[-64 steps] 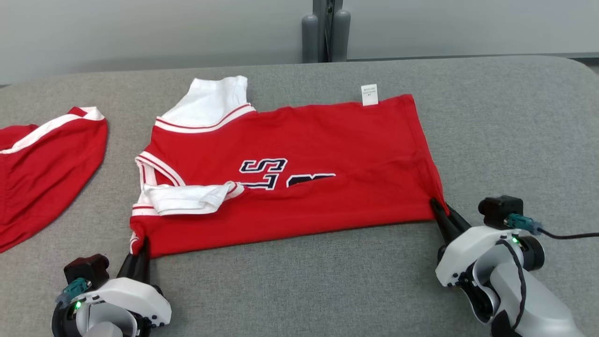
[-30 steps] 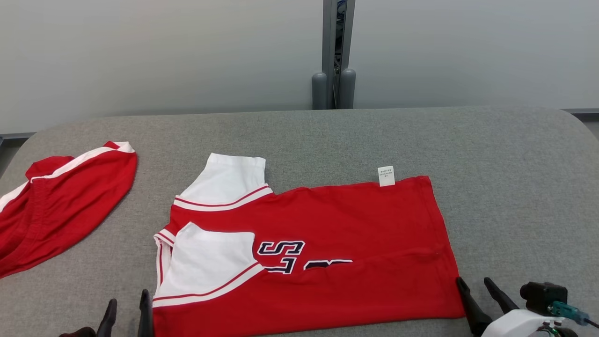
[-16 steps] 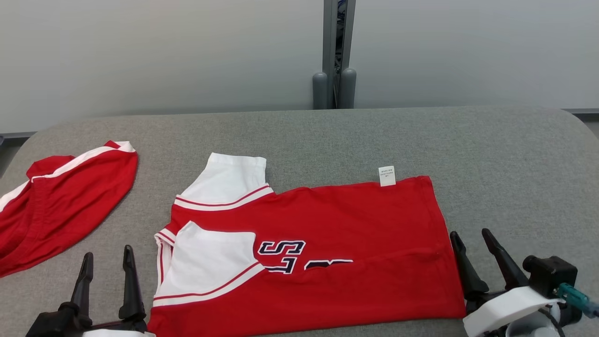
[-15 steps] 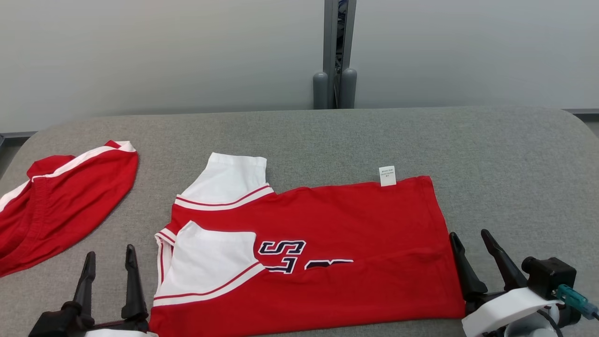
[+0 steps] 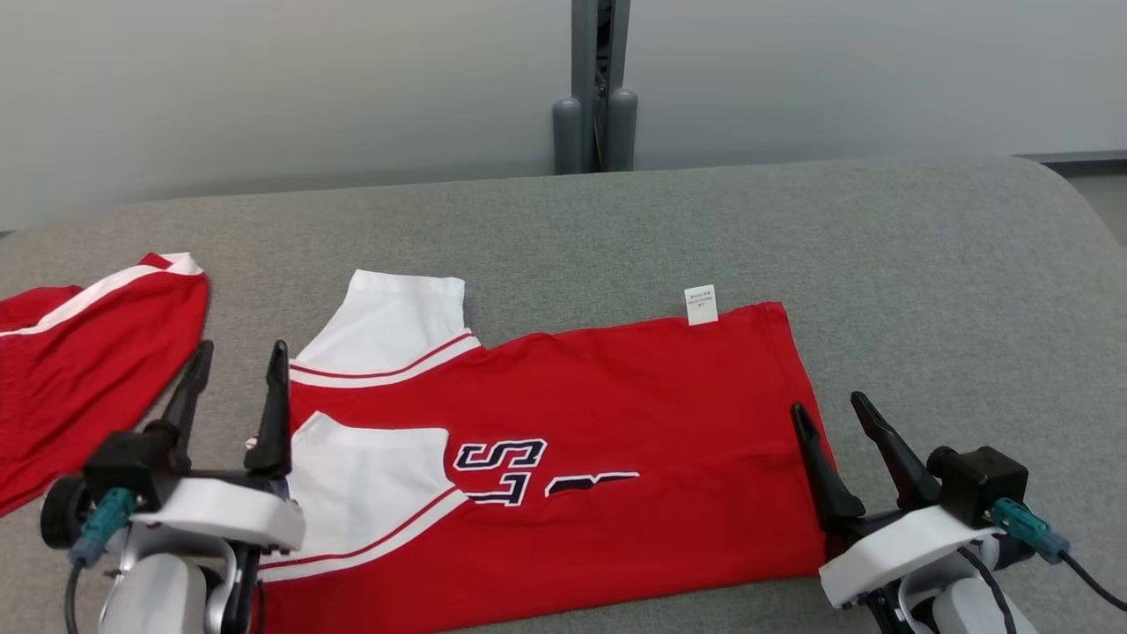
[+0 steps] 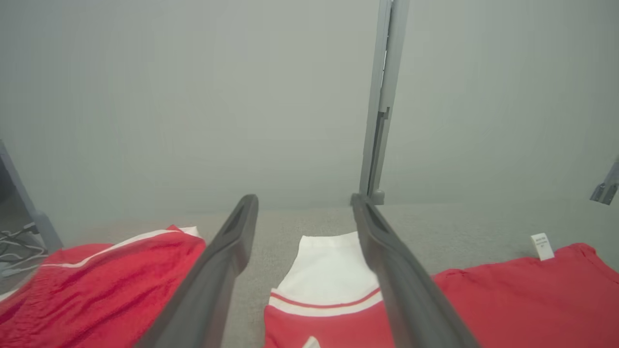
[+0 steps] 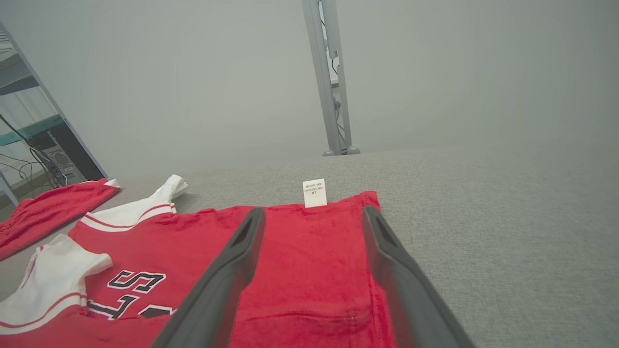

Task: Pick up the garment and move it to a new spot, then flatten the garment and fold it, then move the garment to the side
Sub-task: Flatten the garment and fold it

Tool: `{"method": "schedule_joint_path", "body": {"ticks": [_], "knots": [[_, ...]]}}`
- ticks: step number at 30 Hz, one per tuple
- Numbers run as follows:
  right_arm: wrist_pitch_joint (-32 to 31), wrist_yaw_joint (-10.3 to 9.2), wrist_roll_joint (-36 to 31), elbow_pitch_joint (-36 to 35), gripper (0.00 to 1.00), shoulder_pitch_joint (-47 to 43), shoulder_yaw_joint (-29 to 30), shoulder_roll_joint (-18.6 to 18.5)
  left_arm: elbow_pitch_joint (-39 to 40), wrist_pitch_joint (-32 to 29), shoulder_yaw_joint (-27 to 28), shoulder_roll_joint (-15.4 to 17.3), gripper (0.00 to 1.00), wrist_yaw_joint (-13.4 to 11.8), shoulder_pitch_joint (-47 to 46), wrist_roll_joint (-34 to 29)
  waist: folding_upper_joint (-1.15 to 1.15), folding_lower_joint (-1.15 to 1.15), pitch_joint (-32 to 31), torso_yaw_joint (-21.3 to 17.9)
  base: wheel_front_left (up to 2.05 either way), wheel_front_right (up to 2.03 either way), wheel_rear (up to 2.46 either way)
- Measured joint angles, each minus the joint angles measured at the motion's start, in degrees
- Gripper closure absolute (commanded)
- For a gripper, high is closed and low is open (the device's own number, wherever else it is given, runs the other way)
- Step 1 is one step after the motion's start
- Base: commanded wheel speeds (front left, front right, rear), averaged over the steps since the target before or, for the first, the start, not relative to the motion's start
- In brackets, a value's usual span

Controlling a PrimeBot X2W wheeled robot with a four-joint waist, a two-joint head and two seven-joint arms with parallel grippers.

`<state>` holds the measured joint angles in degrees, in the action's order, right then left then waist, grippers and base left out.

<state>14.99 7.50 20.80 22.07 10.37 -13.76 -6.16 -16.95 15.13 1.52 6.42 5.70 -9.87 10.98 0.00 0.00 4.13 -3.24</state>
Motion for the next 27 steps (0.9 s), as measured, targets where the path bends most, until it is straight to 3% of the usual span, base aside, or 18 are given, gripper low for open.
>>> {"method": "schedule_joint_path", "body": {"ticks": [12, 27], "knots": [[0.01, 0.0, -0.08, -1.16, 0.0, 5.9, -2.16, 2.13, -14.44, -2.12, -2.26, 9.58, 0.0, 1.57, -18.16, 3.08, 0.0, 0.0, 7.52, -6.56, 0.0, 0.0, 0.0], [0.01, 0.0, 0.12, -3.14, 0.0, 11.44, -3.8, 3.28, -26.86, -12.24, -11.5, 19.46, 0.0, 1.66, -34.34, 16.71, 0.0, 0.0, 18.71, -12.7, 0.0, 0.0, 0.0]]}}
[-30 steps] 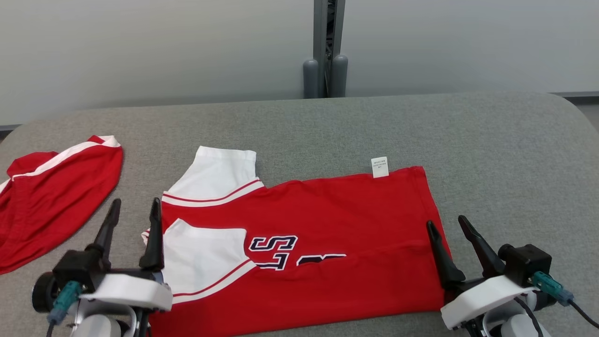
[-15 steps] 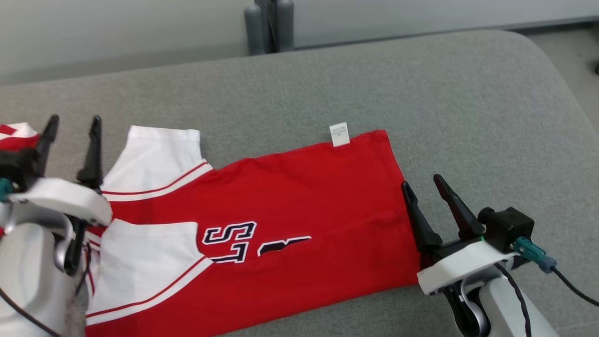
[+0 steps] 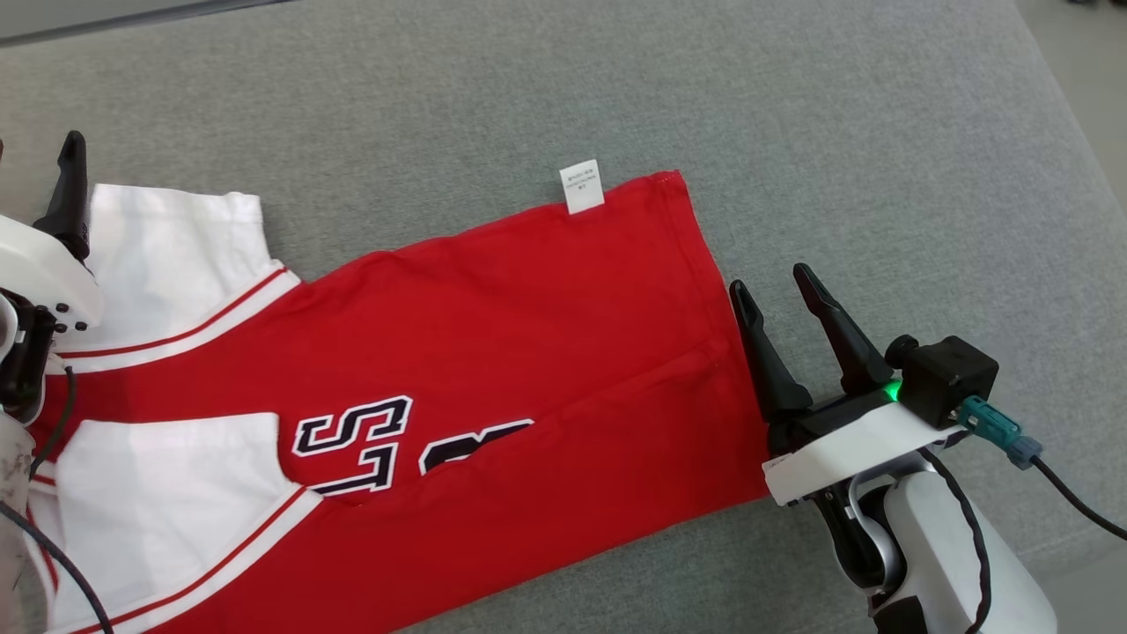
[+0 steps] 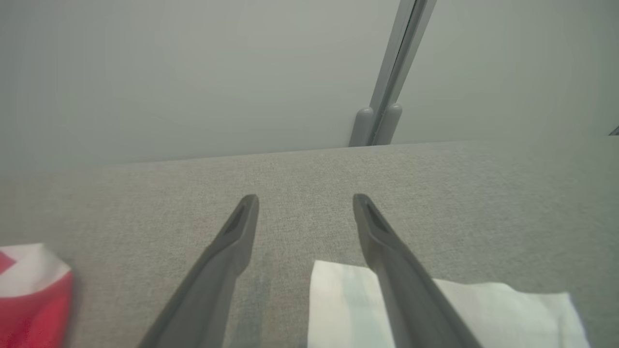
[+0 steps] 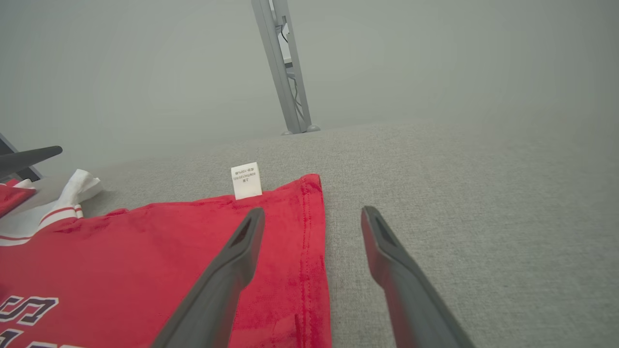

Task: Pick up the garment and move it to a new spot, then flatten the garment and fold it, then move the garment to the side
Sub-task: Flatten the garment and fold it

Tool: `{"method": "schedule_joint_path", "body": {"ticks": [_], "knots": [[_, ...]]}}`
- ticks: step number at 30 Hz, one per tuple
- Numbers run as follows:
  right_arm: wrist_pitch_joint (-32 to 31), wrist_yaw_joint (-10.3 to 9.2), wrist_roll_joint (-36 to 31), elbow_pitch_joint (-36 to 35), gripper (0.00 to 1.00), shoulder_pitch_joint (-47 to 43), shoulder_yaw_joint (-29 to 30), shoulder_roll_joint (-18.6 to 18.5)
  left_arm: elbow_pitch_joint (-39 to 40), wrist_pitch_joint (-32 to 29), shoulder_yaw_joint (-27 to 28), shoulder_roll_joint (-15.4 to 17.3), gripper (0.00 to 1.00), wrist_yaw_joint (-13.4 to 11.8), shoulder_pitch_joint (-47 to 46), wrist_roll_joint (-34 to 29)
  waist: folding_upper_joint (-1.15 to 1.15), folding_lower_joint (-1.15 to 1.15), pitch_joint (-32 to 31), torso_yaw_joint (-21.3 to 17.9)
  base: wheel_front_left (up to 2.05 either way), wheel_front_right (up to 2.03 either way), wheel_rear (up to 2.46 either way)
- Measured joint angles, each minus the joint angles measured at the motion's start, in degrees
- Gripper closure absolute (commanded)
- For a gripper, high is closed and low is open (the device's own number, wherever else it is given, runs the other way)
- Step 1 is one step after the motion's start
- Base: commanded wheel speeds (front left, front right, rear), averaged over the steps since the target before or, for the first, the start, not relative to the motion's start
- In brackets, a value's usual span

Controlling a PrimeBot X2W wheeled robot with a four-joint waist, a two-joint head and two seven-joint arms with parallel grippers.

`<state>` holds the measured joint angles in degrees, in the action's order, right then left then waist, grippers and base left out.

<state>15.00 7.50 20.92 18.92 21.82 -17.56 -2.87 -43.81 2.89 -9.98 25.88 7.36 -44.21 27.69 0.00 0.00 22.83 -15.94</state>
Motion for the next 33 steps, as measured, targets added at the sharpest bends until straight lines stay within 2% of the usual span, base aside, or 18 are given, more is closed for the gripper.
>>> {"method": "schedule_joint_path", "body": {"ticks": [4, 15, 30, 33], "knots": [[0.0, 0.0, 0.8, -0.16, 0.0, 0.16, -0.34, 0.01, -3.09, -2.52, -2.78, 0.77, 0.0, 0.01, -1.31, 2.99, 0.0, 0.0, 1.26, -1.26, 0.0, 0.0, 0.0], [0.0, 0.0, 1.65, -0.94, 0.0, 1.15, -0.98, 0.07, -8.88, -2.87, -8.24, 2.88, 0.0, 0.05, -3.67, 7.38, 0.0, 0.0, 3.12, -2.36, 0.0, 0.0, 0.0], [0.0, 0.0, 1.86, -0.53, 0.0, 1.15, -0.81, 0.08, -10.34, -4.53, -14.7, 2.72, 0.0, 0.05, -6.04, 12.07, 0.0, 0.0, 2.58, -1.75, 0.0, 0.0, 0.0], [0.0, 0.0, 1.89, -0.43, 0.0, 1.14, -0.85, 0.07, -11.18, -6.55, -15.89, 2.47, 0.0, 0.05, -6.6, 13.65, 0.0, 0.0, 2.32, -1.48, 0.0, 0.0, 0.0]]}}
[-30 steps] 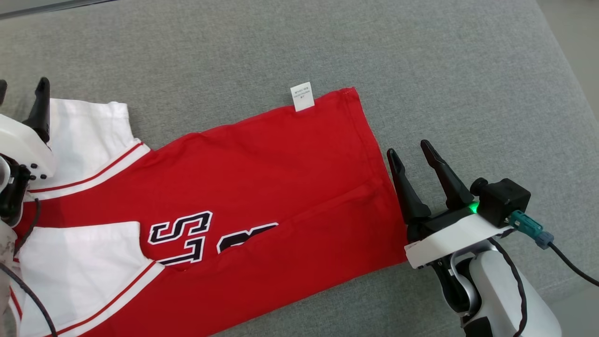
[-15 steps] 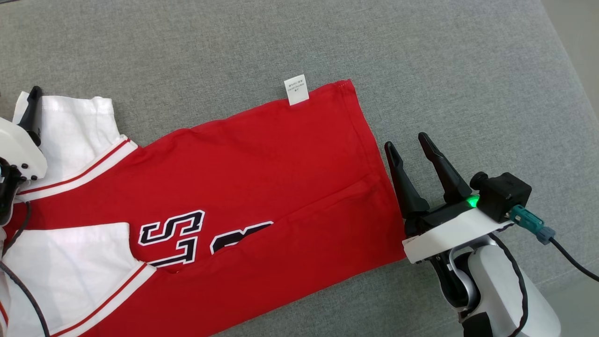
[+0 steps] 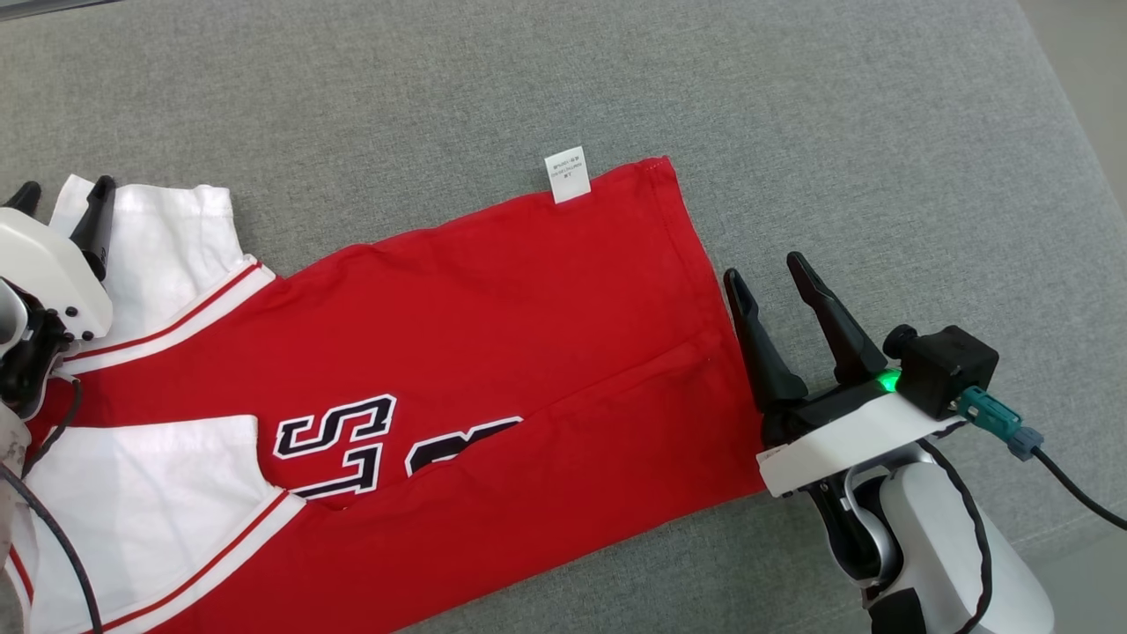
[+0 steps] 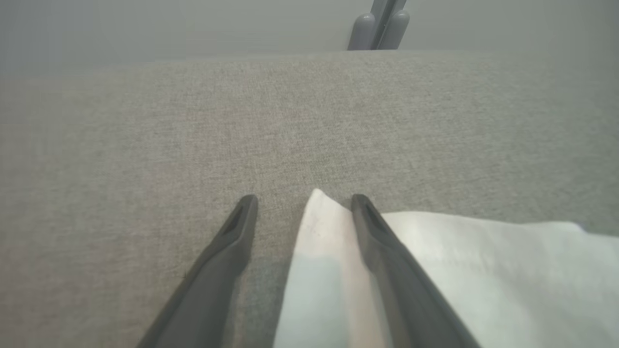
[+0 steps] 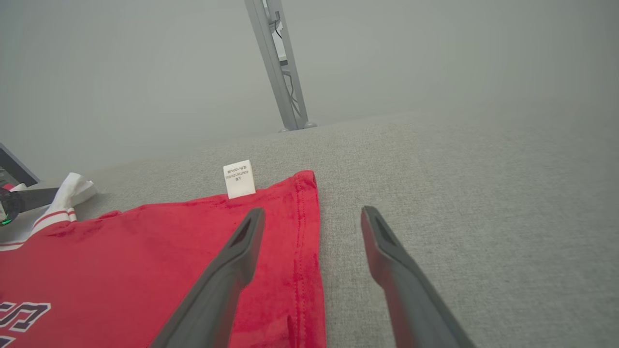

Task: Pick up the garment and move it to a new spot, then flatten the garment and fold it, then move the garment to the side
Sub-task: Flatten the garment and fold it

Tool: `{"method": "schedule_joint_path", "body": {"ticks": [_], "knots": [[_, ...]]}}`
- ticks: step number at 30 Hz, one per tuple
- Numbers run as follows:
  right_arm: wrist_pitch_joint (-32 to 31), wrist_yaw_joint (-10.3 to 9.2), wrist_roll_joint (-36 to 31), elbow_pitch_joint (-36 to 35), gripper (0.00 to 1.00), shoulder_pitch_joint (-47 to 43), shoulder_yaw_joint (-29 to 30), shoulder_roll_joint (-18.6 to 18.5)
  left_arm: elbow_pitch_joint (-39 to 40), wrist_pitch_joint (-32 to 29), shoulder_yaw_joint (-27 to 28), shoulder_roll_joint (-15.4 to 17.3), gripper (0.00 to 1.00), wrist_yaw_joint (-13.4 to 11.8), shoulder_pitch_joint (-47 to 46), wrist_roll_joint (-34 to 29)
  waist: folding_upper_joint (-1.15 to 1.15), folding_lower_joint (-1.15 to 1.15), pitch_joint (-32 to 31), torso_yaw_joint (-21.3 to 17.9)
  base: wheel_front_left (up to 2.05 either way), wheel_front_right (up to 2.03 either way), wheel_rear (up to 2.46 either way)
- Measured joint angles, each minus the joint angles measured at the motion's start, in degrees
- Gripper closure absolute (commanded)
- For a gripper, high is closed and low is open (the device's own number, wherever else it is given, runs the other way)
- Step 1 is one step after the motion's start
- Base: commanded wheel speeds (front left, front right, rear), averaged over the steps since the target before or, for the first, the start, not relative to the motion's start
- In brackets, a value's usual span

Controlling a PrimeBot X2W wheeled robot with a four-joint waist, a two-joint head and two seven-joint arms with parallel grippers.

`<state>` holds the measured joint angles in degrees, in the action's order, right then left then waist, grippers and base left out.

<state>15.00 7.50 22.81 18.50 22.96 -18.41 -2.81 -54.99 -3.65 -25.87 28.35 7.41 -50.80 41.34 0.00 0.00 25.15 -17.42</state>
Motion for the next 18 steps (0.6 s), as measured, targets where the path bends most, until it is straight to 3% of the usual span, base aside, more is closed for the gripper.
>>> {"method": "schedule_joint_path", "body": {"ticks": [2, 3, 4, 5, 6, 11, 18], "knots": [[0.0, 0.0, 0.12, -0.01, 0.0, 0.01, -0.26, 0.01, -0.26, -0.16, -0.23, 0.02, 0.0, 0.0, -0.15, 0.76, 0.0, 0.0, 0.12, -0.03, 0.0, 0.0, 0.0], [0.0, 0.0, 0.29, -0.02, 0.0, 0.02, -0.38, 0.01, -0.34, -0.19, -0.43, 0.1, 0.37, 0.0, -0.26, 1.1, 0.0, 0.0, 0.23, -0.06, 0.0, 0.0, 0.0], [0.0, 0.0, 0.31, -0.03, 0.0, 0.08, -0.43, 0.01, -0.3, 0.3, -0.3, 0.1, 0.64, 0.0, -0.38, 1.64, 0.0, 0.0, 0.39, -0.1, 0.0, 0.0, 0.0], [0.0, 0.0, 0.31, 0.01, 0.0, 0.24, -0.56, 0.01, -0.45, 0.77, -0.2, 0.12, 0.72, 0.0, -0.57, 2.09, 0.0, 0.0, 0.56, -0.17, 0.0, 0.0, 0.0], [0.0, 0.0, 0.3, 0.21, 0.0, 0.5, -0.74, 0.0, -0.6, 0.8, -0.52, 0.25, 1.0, 0.0, -0.74, 2.12, 0.0, 0.0, 0.7, -0.25, 0.0, 0.0, 0.0], [0.0, 0.0, -0.19, 3.32, 0.0, 3.58, -1.93, 0.01, -0.69, 2.34, -1.93, 0.55, 1.0, 0.0, -1.3, 2.15, 0.0, 0.0, 0.96, -0.04, 0.0, 0.0, 0.0], [-0.42, 0.0, 0.78, 15.66, 0.0, 13.87, -4.47, 0.0, -0.08, 5.09, -4.11, 0.27, 1.0, 0.0, -1.42, 2.33, 0.0, 0.0, 0.31, 1.7, 0.0, 0.0, 0.0]]}}
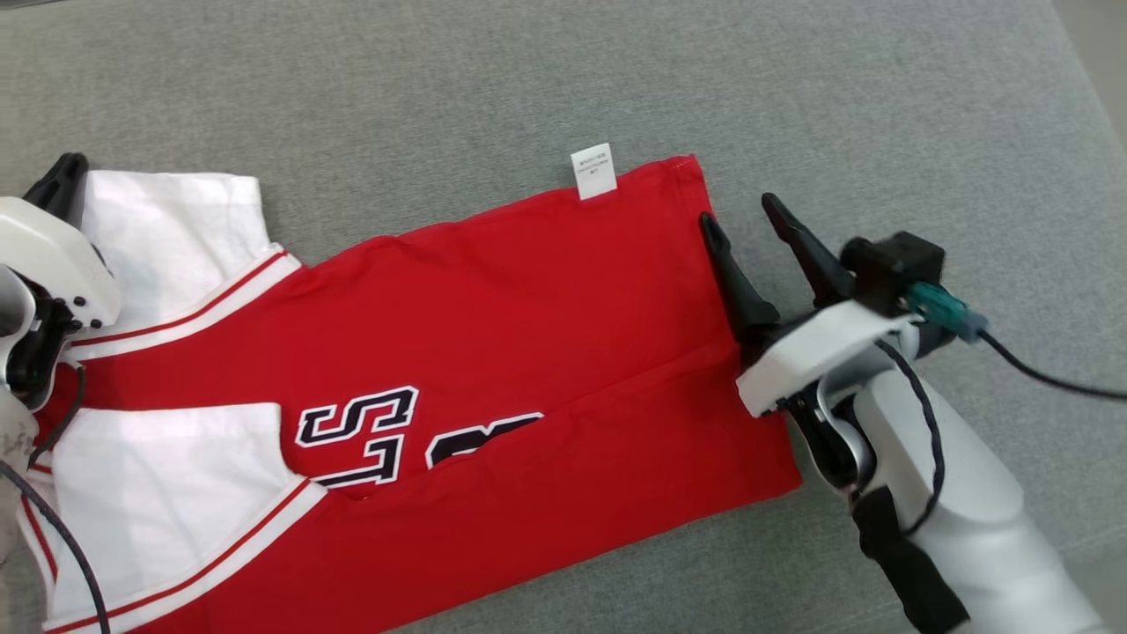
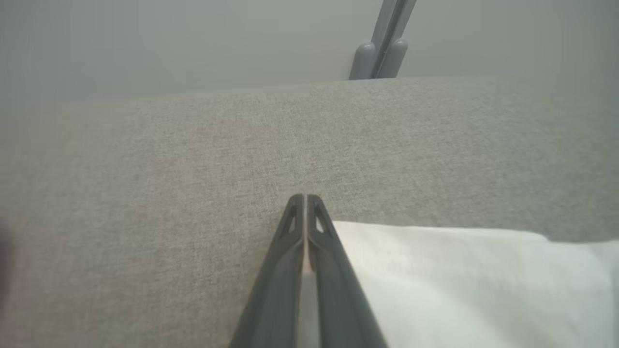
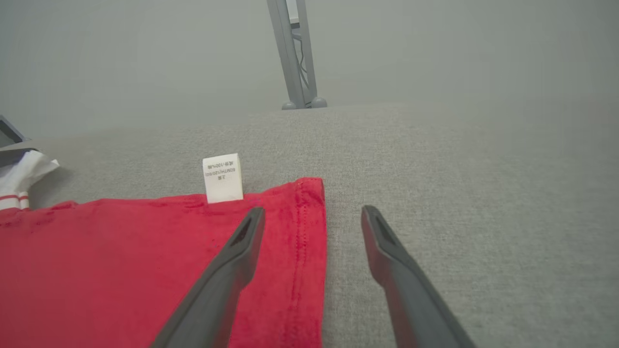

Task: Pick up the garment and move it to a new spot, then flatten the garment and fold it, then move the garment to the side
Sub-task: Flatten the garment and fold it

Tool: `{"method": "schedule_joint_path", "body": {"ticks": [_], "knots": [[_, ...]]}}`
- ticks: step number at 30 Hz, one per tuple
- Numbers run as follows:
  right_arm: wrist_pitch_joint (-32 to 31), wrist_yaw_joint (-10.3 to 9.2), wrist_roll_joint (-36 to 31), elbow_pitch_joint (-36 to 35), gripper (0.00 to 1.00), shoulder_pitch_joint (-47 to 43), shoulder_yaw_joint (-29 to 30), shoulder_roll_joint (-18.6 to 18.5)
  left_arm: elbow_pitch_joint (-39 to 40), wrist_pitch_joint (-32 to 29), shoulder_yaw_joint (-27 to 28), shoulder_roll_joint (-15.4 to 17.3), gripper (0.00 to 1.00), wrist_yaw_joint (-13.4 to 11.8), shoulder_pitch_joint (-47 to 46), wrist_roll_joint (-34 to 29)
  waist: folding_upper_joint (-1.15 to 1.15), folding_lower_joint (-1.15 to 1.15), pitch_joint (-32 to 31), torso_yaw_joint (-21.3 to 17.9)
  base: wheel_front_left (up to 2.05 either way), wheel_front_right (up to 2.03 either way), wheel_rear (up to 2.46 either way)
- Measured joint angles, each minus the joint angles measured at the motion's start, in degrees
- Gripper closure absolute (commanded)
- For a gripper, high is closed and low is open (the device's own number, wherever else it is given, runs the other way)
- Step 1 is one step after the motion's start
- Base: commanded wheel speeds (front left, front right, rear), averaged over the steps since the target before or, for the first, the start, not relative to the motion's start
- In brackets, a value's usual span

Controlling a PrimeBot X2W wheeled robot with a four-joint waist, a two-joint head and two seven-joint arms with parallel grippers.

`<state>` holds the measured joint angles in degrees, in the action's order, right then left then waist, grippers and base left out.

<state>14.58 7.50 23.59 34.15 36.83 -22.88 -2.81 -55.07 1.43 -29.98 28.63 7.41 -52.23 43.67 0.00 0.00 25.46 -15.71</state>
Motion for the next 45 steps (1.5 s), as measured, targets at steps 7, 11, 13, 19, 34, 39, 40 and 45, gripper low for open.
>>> {"method": "schedule_joint_path", "body": {"ticks": [7, 11, 13, 19, 34, 39, 40, 45], "knots": [[-1.65, 0.0, 5.31, 14.01, 0.0, 11.57, -4.63, 0.03, 1.07, 2.21, -1.77, -1.0, 1.0, 0.0, -1.9, 0.22, 0.0, 0.0, 0.32, 2.36, 0.0, 0.0, 0.0], [-1.82, 0.0, 8.26, 20.01, 0.0, 16.03, -6.65, 0.02, 1.4, 3.33, -2.61, -1.81, 1.0, 0.0, -2.48, 0.23, 0.0, 0.0, 0.9, 3.59, 0.0, 0.0, 0.0], [-2.58, 0.0, 9.33, 23.03, 0.0, 17.53, -7.91, 0.04, 1.47, 3.63, -3.05, -2.03, 1.0, 0.01, -2.72, 0.31, 0.0, 0.0, 1.14, 4.14, 0.0, 0.0, 0.0], [-2.97, 0.0, 13.33, 27.77, 0.66, 19.95, -11.23, 0.03, 1.55, 4.48, -4.35, -2.65, 1.0, 0.0, -3.27, 0.99, 0.0, 0.0, 1.51, 5.33, 0.0, 0.0, 0.0], [0.14, 0.0, 17.23, 31.23, 1.0, 22.18, -14.73, 0.09, 2.46, 9.66, -6.22, -2.03, 1.0, 0.0, -2.63, 3.13, 0.0, 0.0, -1.44, 6.1, 0.0, 0.0, 0.0], [0.32, 0.0, 17.01, 28.35, 1.0, 21.06, -12.96, -0.36, 5.02, 11.63, -6.61, -2.23, 1.0, 0.0, -0.23, 4.08, 0.0, 0.0, -2.98, 7.09, 0.0, 0.0, 0.0], [0.33, 0.0, 16.55, 27.25, 1.0, 20.26, -12.55, -0.94, 5.8, 12.1, -6.56, -2.21, 1.0, 0.0, 0.48, 4.26, 0.0, 0.0, -3.38, 7.35, 0.0, 0.0, 0.0], [0.41, 0.0, 15.99, 20.15, 1.0, 14.16, -10.7, -4.28, 10.83, 13.28, -5.41, -2.14, 1.0, 0.0, 5.17, 5.16, 0.0, 0.0, -5.73, 8.88, 0.0, 0.0, 0.0]]}}
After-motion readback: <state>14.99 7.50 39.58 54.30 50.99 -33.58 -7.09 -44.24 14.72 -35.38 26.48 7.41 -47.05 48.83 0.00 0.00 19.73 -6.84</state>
